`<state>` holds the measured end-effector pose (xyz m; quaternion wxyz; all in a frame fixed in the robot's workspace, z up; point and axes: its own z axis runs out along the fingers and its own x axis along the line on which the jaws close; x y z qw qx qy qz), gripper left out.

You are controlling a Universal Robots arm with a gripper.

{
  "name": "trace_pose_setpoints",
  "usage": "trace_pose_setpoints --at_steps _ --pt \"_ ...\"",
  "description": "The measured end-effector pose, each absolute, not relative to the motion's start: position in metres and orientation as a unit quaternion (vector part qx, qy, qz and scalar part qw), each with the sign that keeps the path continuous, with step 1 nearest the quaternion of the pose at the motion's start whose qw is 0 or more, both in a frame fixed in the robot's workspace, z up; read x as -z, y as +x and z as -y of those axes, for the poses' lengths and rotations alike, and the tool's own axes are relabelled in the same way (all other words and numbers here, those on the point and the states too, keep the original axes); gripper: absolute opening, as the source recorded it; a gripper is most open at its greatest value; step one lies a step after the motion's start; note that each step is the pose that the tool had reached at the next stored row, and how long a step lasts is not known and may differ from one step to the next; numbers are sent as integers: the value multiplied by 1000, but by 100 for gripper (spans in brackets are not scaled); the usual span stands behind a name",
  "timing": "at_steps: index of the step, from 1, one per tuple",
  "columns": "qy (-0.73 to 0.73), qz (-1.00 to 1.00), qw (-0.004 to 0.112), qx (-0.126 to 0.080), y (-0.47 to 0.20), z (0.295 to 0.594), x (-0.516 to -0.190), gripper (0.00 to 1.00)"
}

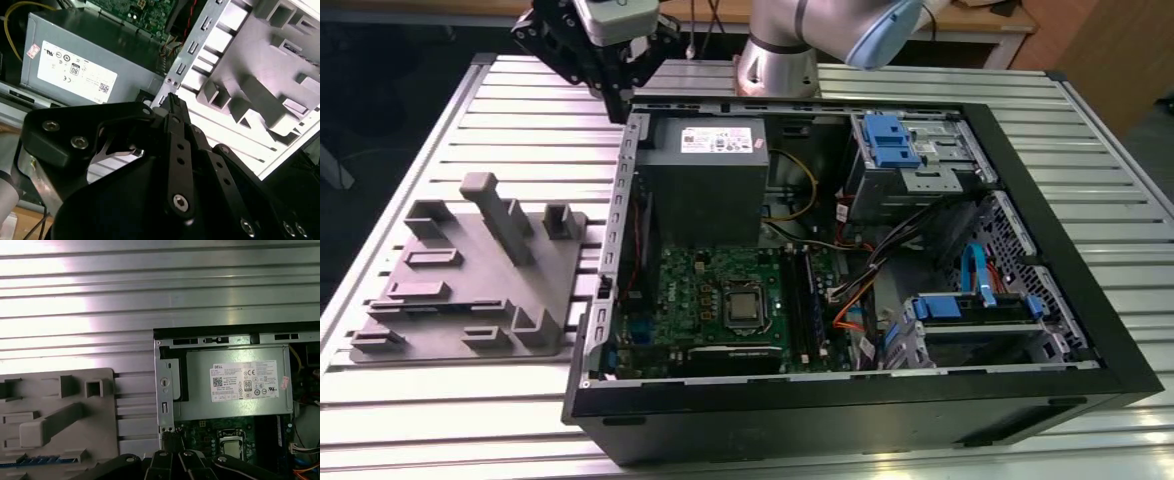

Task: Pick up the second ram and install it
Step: 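Reach for the second ram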

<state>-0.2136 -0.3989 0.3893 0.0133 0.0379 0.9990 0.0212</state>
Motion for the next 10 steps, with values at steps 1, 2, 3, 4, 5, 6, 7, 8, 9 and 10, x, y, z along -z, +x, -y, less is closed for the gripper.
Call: trace_pose_setpoints --at_steps 1,2,3,4,5,6,7,8,9,10 --pt "38 -999 13 -21 -215 399 -389 10" --pt "38 -999 13 -21 -216 399 -389 10" --pt "38 -999 13 -21 -218 399 -389 10" --pt "38 -999 13 -21 -219 399 -389 10" --pt "38 -999 13 -21 -220 399 -389 10" --pt "38 -999 13 -21 -221 399 -389 10" --pt "38 -999 14 -21 -223 399 -389 10" --pt "38 -999 14 -21 -225 399 -389 10" --pt "38 -999 14 -21 -227 399 -389 10" --pt "38 -999 14 -21 -229 399 -389 10"
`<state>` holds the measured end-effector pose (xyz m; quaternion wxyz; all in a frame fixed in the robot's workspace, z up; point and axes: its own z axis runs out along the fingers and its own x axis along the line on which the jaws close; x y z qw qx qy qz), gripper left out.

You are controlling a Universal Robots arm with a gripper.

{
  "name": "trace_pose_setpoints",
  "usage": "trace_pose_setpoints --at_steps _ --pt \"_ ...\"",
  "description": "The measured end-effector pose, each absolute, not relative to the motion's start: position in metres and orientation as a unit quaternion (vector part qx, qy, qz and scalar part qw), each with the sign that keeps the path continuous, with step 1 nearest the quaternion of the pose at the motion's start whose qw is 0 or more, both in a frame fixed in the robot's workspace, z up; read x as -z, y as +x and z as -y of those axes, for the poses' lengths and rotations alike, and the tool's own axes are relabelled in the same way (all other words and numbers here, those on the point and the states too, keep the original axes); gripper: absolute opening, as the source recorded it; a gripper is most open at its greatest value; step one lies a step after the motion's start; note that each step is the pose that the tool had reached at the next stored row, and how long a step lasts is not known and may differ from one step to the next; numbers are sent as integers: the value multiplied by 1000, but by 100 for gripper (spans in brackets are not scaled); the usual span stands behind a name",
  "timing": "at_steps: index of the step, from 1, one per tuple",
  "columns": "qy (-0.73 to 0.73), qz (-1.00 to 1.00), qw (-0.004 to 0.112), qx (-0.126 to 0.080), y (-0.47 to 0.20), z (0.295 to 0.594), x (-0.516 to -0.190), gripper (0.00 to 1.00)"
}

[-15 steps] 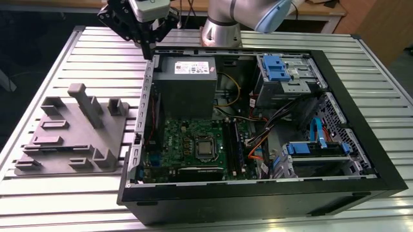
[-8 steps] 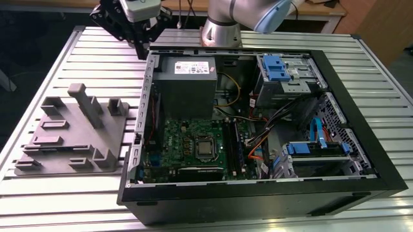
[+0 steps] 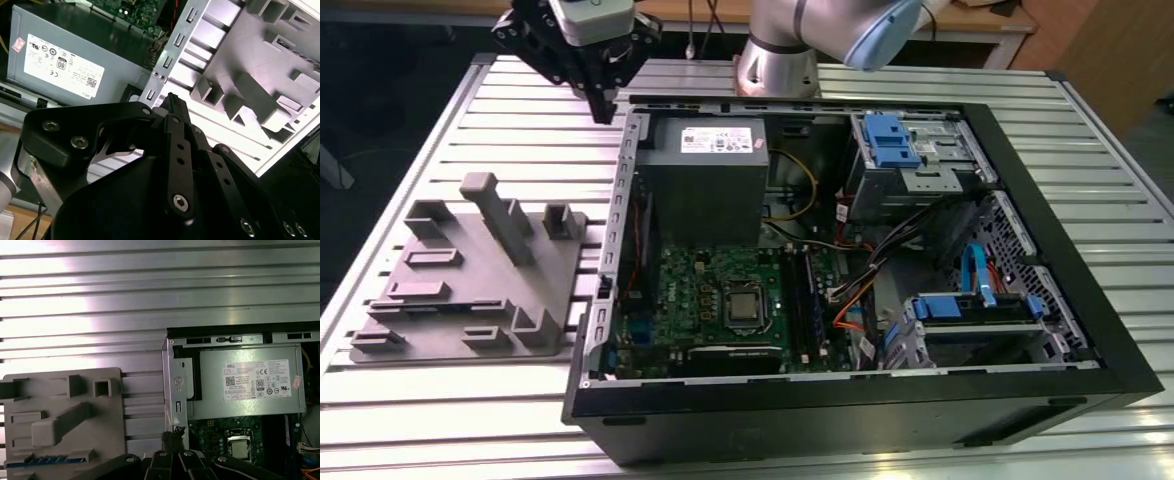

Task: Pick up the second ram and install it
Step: 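Reach for the second ram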

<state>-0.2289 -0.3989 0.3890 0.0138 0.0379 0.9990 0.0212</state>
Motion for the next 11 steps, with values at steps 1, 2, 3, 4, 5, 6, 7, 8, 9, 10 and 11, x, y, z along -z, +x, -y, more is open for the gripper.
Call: trace_pose_setpoints --at_steps 1,2,3,4,5,6,7,8,9,10,11 --pt "38 -999 14 -21 -231 399 -389 10" --pt "38 -999 14 -21 -233 399 -389 10" --pt "38 -999 14 -21 -235 399 -389 10" --pt "38 -999 14 -21 -237 399 -389 10" --pt "38 -999 14 -21 -239 399 -389 10" --pt "38 -999 14 -21 -241 399 -389 10" --pt "38 -999 14 -21 -243 399 -389 10" --pt "38 -999 14 -21 -245 399 -388 10" --pt "38 -999 14 -21 -247 399 -388 10" --pt "38 -999 14 -21 -249 400 -388 10" --pt "38 -999 14 -21 -251 400 -387 10"
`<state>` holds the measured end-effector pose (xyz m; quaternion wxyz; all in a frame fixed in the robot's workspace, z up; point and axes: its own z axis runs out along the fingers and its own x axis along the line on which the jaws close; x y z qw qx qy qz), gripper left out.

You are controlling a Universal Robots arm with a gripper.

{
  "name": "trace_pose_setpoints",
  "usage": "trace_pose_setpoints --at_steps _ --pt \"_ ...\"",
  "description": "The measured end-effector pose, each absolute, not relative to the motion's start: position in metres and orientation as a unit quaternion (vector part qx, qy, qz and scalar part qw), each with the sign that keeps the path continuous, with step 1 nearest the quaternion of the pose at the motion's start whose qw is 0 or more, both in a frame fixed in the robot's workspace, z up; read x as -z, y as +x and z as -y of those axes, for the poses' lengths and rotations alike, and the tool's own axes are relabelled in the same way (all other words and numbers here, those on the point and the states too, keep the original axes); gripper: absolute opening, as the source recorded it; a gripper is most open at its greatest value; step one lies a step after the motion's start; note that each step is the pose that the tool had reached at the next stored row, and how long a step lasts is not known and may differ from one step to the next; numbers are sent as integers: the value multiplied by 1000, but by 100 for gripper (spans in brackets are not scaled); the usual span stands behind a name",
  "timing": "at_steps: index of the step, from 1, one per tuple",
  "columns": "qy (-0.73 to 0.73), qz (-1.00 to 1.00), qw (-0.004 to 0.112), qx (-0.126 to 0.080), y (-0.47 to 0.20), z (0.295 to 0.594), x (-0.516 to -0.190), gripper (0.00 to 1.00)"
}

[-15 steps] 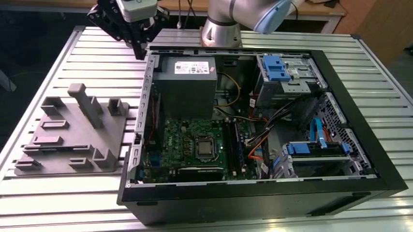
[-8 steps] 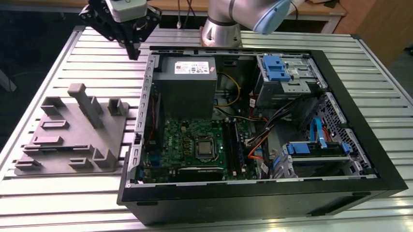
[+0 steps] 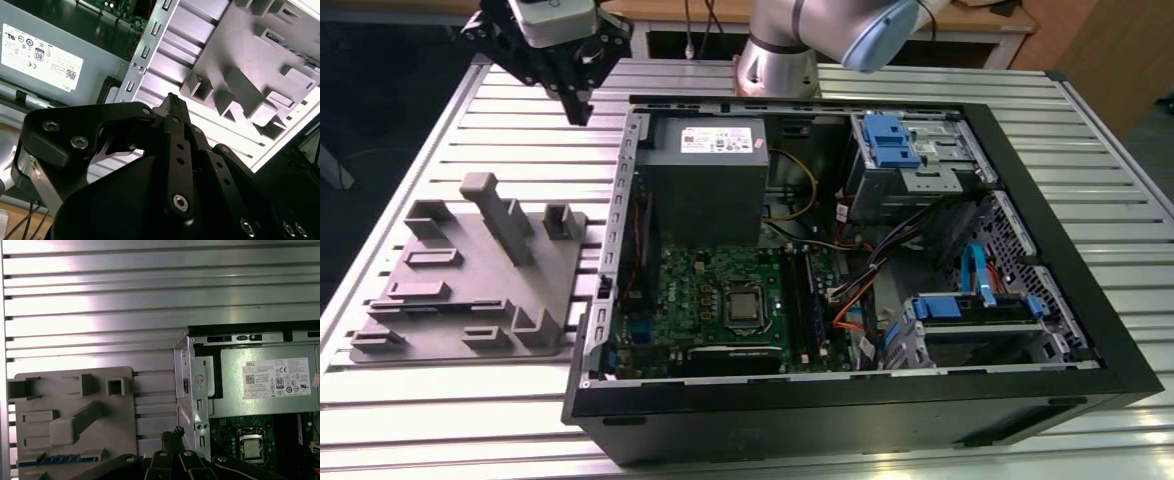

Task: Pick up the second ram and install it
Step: 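Reach for the second ram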

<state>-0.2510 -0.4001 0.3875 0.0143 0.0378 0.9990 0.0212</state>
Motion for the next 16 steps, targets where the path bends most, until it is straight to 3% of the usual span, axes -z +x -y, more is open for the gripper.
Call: trace_pose_setpoints --at_steps 16 --pt "38 -999 14 -21 -294 409 -380 10"
